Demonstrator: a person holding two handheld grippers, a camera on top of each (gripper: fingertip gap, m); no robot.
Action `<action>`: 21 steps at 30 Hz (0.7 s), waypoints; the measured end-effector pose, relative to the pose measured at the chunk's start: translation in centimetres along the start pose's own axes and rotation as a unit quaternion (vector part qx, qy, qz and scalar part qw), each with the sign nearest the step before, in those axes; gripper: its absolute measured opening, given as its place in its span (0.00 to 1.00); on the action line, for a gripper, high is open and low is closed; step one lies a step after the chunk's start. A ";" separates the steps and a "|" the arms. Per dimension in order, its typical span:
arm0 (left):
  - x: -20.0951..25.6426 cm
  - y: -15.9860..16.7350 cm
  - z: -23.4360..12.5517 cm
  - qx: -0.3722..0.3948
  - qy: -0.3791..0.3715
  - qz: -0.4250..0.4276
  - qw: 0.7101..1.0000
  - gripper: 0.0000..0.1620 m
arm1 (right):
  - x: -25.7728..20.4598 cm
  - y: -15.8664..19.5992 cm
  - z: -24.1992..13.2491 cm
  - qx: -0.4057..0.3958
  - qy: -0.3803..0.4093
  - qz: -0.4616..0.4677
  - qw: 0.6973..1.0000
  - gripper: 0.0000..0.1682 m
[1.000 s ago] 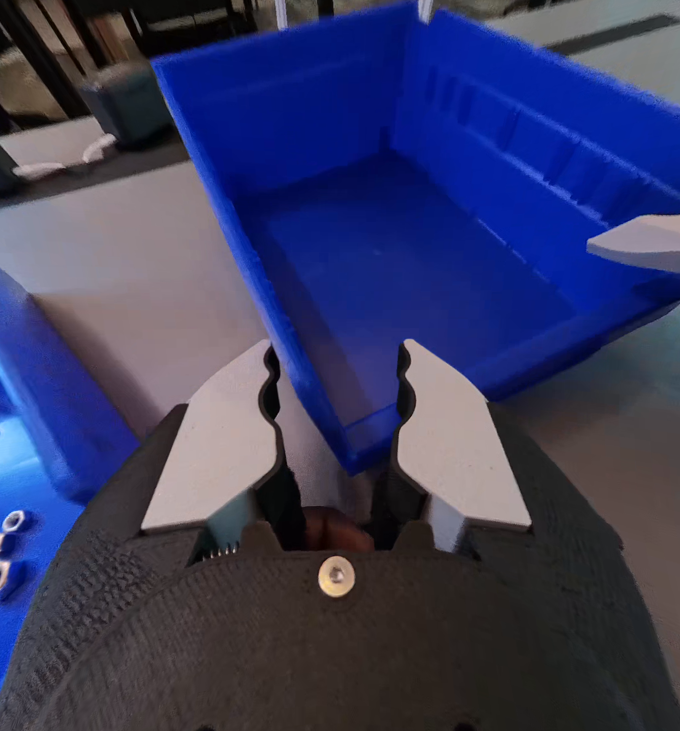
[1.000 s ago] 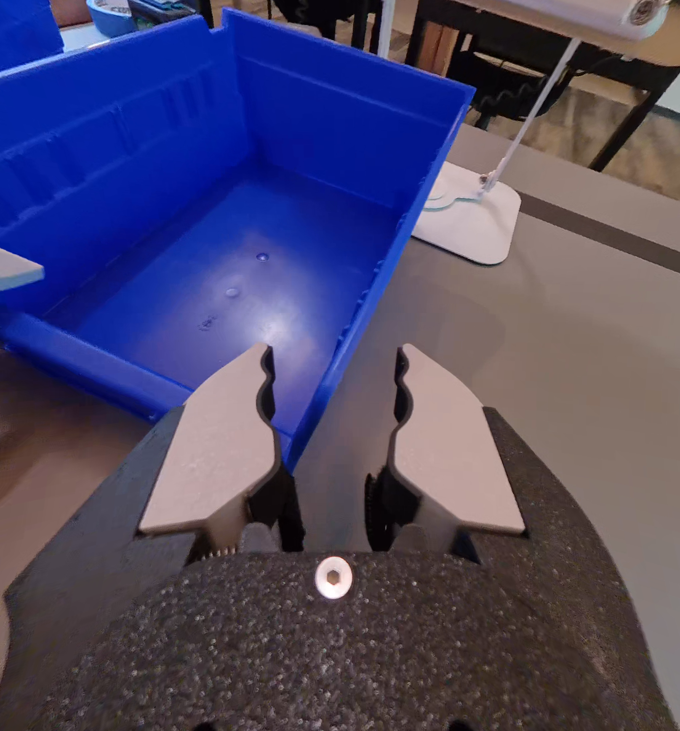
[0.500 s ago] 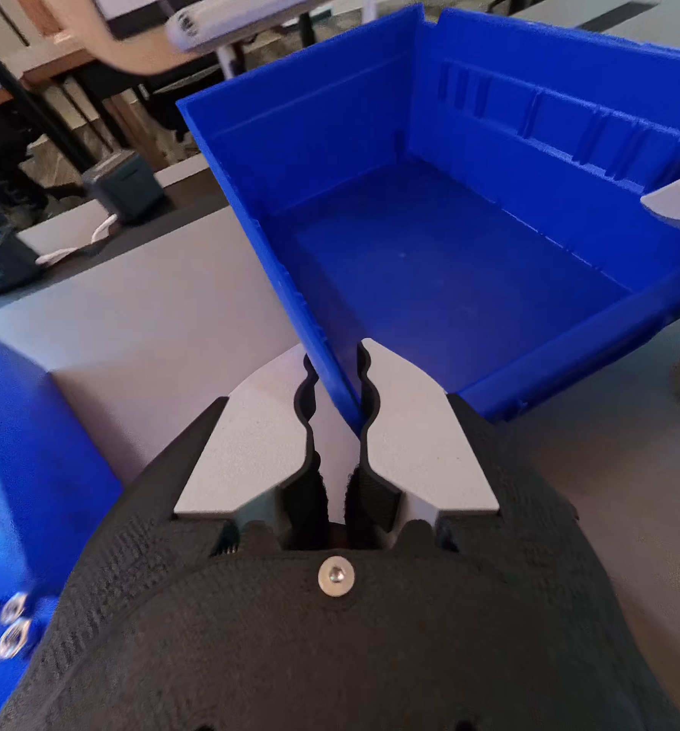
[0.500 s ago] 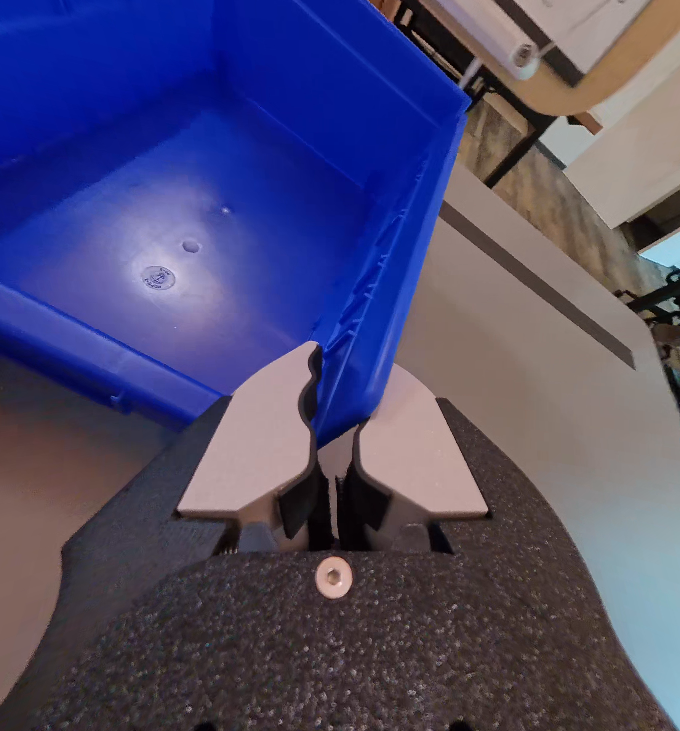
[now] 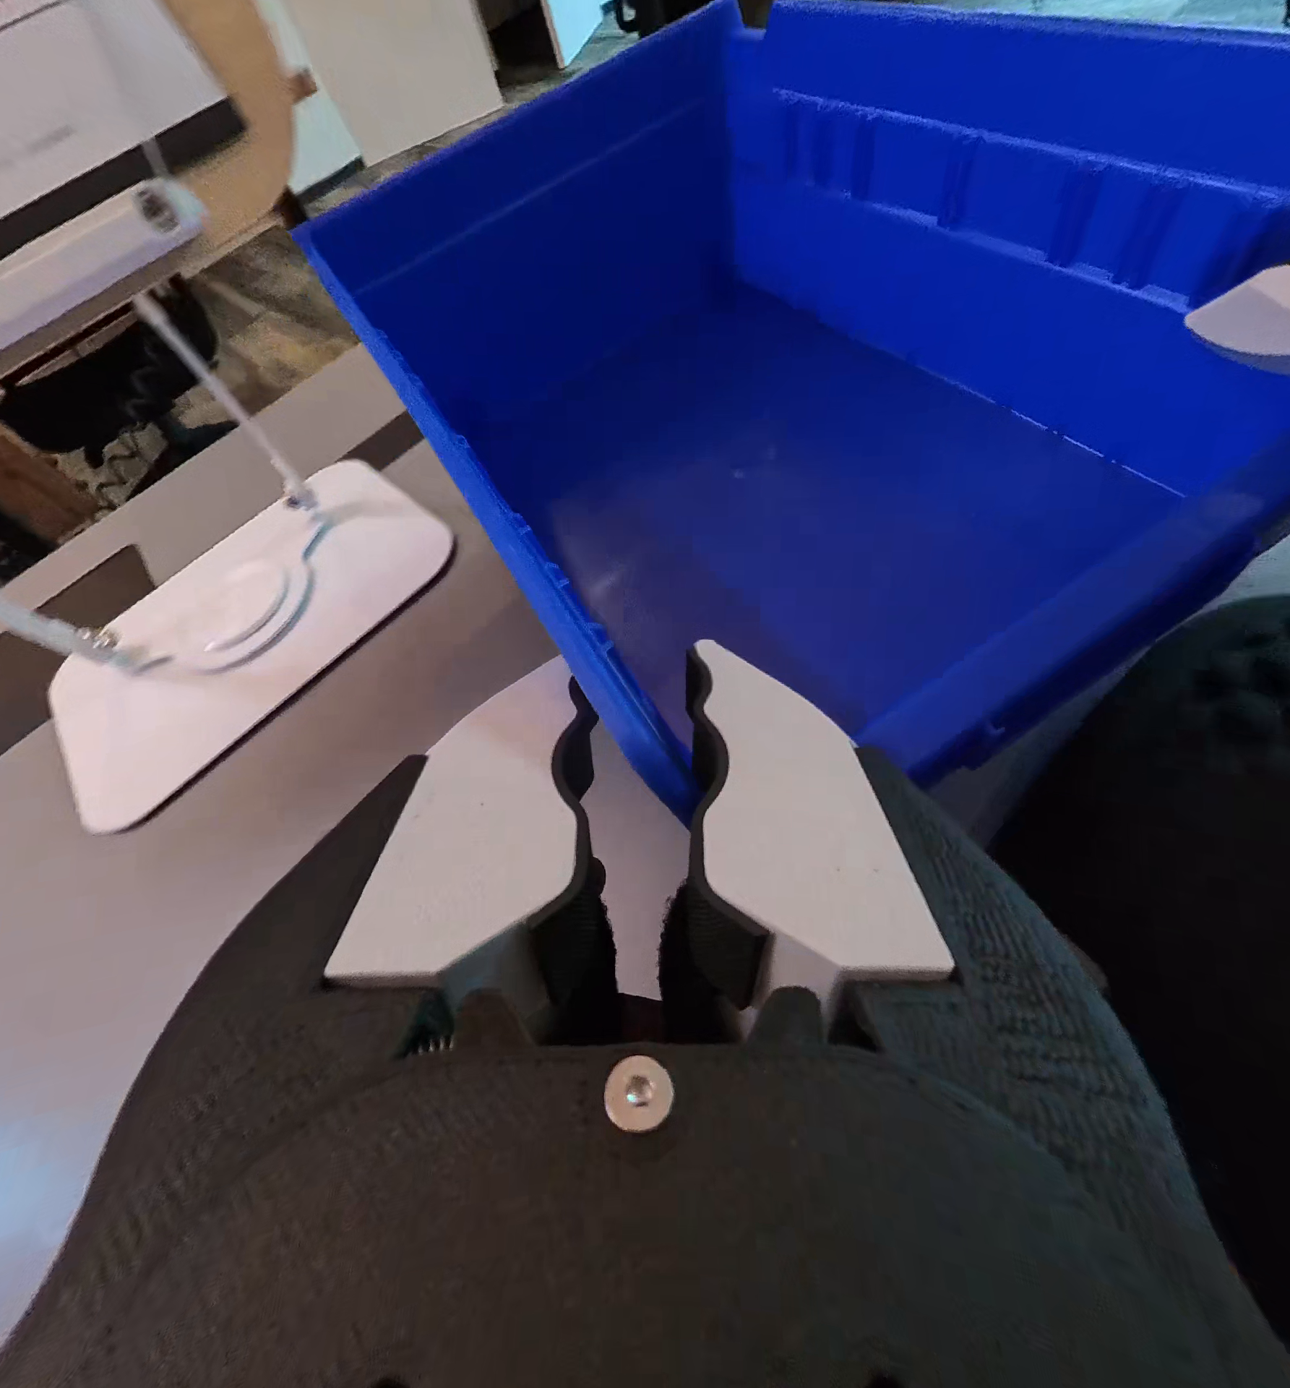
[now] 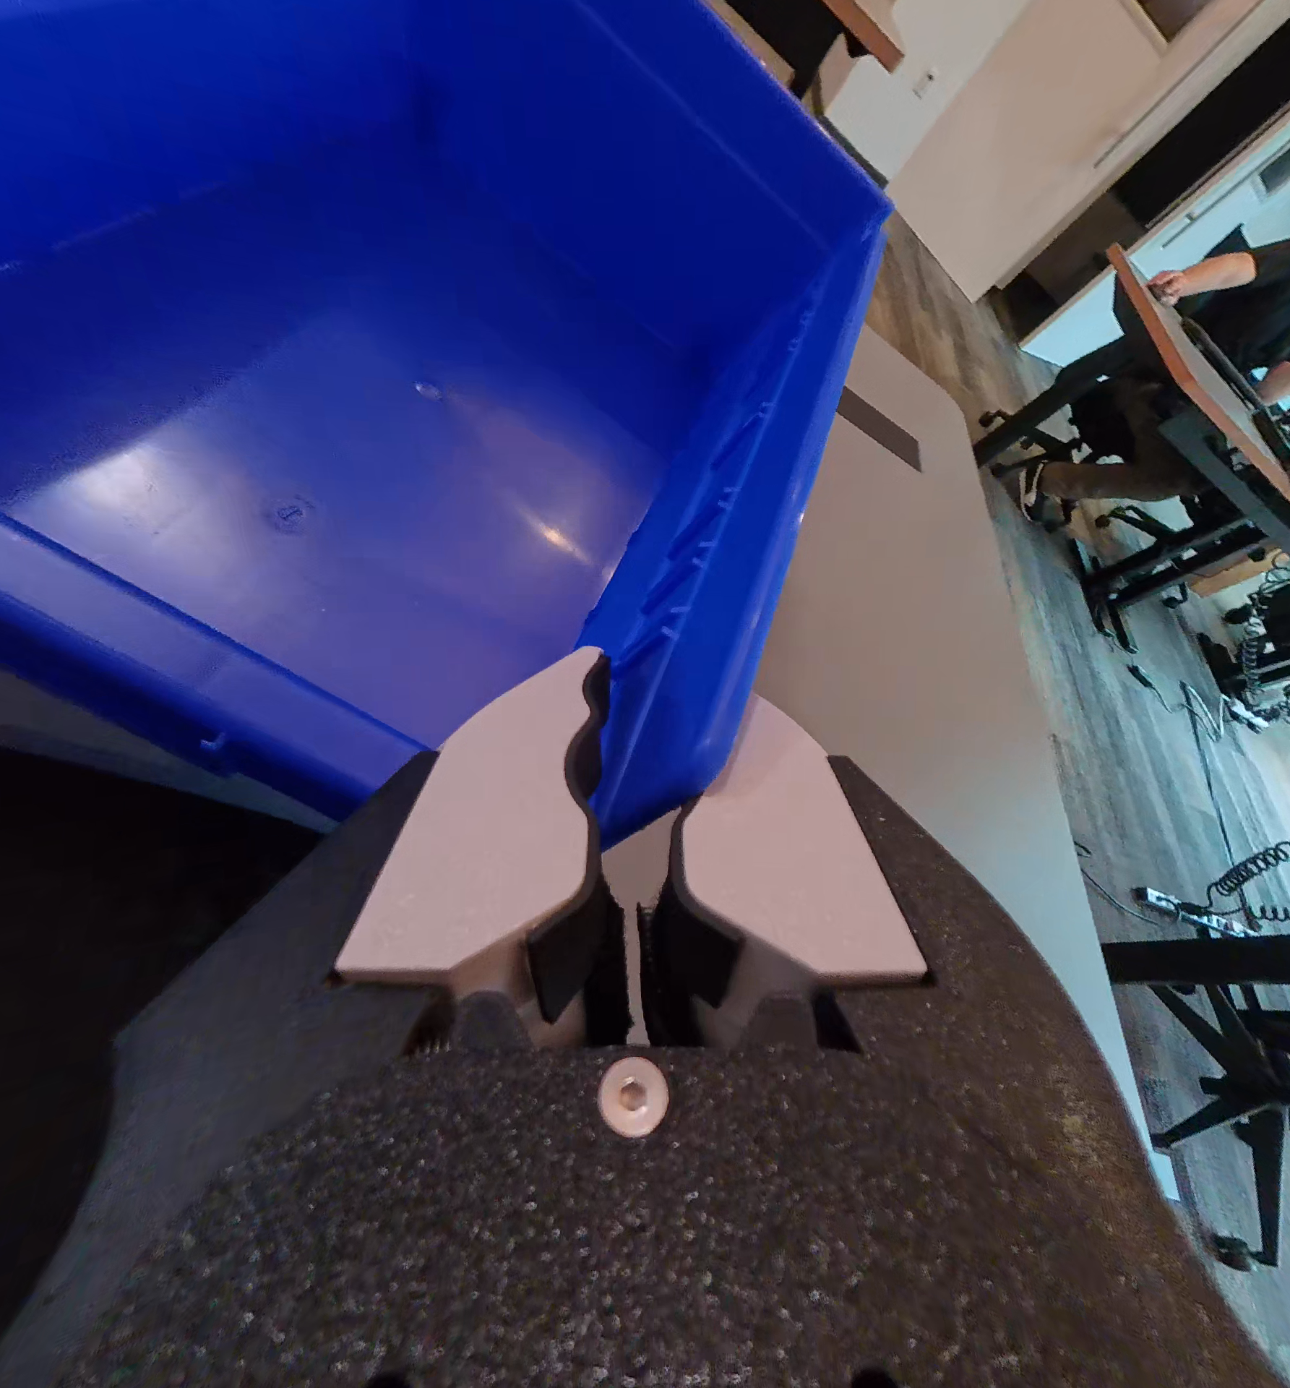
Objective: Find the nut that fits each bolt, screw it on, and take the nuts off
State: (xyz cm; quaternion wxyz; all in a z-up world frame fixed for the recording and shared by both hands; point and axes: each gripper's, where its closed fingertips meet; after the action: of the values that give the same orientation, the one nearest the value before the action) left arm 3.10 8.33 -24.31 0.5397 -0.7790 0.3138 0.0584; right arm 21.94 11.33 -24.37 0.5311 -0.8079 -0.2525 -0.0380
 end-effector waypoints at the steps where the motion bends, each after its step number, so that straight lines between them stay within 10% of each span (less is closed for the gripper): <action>1: 0.7 -0.7 0.7 0.003 0.004 0.009 1.000 0.14 | 1.0 0.4 0.1 0.001 0.003 0.003 1.000 0.08; 21: 9.5 -4.9 7.0 -0.005 0.078 0.046 0.996 0.20 | 10.2 6.9 0.9 -0.027 0.020 0.023 0.999 0.08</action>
State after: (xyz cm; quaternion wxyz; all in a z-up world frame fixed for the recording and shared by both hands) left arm 15.12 11.50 -27.34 0.5066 -0.7683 0.3906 0.0235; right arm 33.69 13.73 -27.23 0.5150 -0.8267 -0.2215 -0.0489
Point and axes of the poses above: each gripper's, where its closed fingertips meet, z out along the fingers, y out of its underside, x = y × z across the jaws, and after that the axes turned 12 degrees about z, right-handed
